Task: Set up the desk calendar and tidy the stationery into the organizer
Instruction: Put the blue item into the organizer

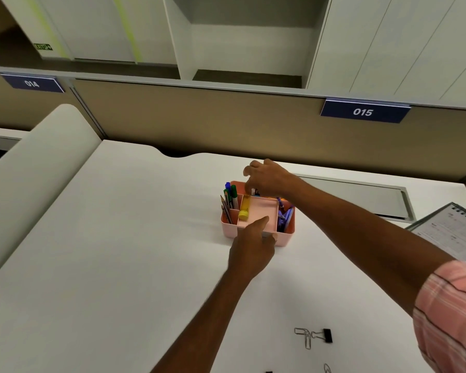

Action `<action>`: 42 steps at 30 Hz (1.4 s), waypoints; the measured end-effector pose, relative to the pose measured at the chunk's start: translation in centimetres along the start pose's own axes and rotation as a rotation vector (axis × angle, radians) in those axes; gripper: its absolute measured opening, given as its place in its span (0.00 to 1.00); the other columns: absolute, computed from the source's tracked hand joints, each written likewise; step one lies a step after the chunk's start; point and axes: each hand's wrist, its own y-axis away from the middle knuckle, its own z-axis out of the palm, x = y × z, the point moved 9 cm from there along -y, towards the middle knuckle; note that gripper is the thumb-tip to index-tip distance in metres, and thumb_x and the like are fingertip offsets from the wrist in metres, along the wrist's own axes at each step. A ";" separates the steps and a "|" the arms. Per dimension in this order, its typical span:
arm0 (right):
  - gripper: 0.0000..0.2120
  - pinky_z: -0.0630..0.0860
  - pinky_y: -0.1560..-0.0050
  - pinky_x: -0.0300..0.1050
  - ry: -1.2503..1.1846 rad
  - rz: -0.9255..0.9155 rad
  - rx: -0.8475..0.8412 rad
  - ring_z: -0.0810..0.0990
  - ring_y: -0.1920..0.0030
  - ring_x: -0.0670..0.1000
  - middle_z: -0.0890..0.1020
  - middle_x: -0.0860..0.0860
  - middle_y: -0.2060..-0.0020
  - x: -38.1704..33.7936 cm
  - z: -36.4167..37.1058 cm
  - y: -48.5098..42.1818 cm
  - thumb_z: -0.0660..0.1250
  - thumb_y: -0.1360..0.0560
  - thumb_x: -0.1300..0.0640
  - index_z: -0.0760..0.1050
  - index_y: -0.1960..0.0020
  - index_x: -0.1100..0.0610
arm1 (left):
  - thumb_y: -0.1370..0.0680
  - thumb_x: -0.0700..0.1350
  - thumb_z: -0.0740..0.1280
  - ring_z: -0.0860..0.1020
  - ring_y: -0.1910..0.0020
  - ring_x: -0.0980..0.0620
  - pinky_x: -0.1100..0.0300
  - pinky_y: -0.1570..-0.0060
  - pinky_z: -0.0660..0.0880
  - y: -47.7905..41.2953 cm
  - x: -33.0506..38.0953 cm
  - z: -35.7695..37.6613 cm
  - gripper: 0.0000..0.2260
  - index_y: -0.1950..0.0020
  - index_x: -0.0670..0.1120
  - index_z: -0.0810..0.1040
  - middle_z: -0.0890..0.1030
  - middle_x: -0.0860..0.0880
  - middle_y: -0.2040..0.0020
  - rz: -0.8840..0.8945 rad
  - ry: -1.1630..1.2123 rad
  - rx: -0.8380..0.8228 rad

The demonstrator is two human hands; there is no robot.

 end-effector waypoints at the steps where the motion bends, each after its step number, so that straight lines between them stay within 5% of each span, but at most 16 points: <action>1: 0.12 0.76 0.41 0.55 0.028 0.001 -0.028 0.72 0.31 0.57 0.75 0.53 0.31 -0.2 0.3 -0.1 0.74 0.24 0.53 0.82 0.42 0.42 | 0.18 0.50 0.68 0.84 0.42 0.44 0.47 0.42 0.83 0.0 -0.1 0.0 0.24 0.22 0.56 0.70 0.79 0.52 0.28 -0.001 -0.001 0.003; 14: 0.19 0.71 0.33 0.58 -0.067 0.051 -0.121 0.65 0.24 0.59 0.69 0.54 0.24 -0.3 1.9 -0.4 0.71 0.23 0.57 0.79 0.34 0.42 | 0.18 0.48 0.69 0.85 0.44 0.45 0.48 0.43 0.83 0.8 -1.1 -2.0 0.21 0.24 0.56 0.73 0.79 0.52 0.30 0.014 0.103 0.068; 21: 0.25 0.70 0.33 0.58 -0.415 0.259 0.225 0.68 0.26 0.57 0.73 0.55 0.27 1.8 -3.6 3.6 0.71 0.26 0.64 0.77 0.31 0.48 | 0.18 0.50 0.69 0.85 0.45 0.49 0.49 0.41 0.83 3.4 -2.7 -3.9 0.14 0.32 0.56 0.80 0.81 0.55 0.32 0.057 0.120 0.108; 26: 0.15 0.77 0.42 0.49 -0.695 0.441 0.487 0.76 0.37 0.52 0.81 0.51 0.37 -1.8 -4.6 10.8 0.70 0.21 0.57 0.80 0.35 0.51 | 0.17 0.49 0.67 0.84 0.46 0.54 0.53 0.40 0.81 6.7 -4.7 -2.7 0.09 0.38 0.55 0.84 0.84 0.58 0.41 0.034 0.164 0.058; 34: 0.10 0.77 0.48 0.42 -1.070 0.484 0.260 0.79 0.50 0.45 0.83 0.47 0.48 -15.4 4.2 22.2 0.70 0.20 0.56 0.83 0.40 0.50 | 0.21 0.54 0.71 0.79 0.53 0.60 0.59 0.46 0.78 14.5 -12.0 1.2 0.06 0.46 0.58 0.81 0.80 0.58 0.51 -0.044 -0.190 -0.163; 39: 0.09 0.77 0.48 0.45 -1.110 0.488 0.191 0.78 0.50 0.45 0.81 0.45 0.52 -20.5 7.9 26.9 0.68 0.21 0.56 0.82 0.42 0.49 | 0.31 0.67 0.75 0.76 0.54 0.63 0.65 0.58 0.71 19.9 -16.2 2.6 0.19 0.48 0.59 0.75 0.75 0.61 0.52 -0.100 -0.365 -0.298; 42: 0.09 0.76 0.48 0.42 -1.112 0.495 0.156 0.77 0.50 0.42 0.80 0.43 0.52 -22.6 8.6 28.9 0.67 0.20 0.55 0.81 0.42 0.47 | 0.34 0.66 0.77 0.76 0.52 0.61 0.63 0.57 0.71 22.0 -17.5 3.4 0.24 0.47 0.58 0.73 0.74 0.60 0.50 -0.110 -0.389 -0.330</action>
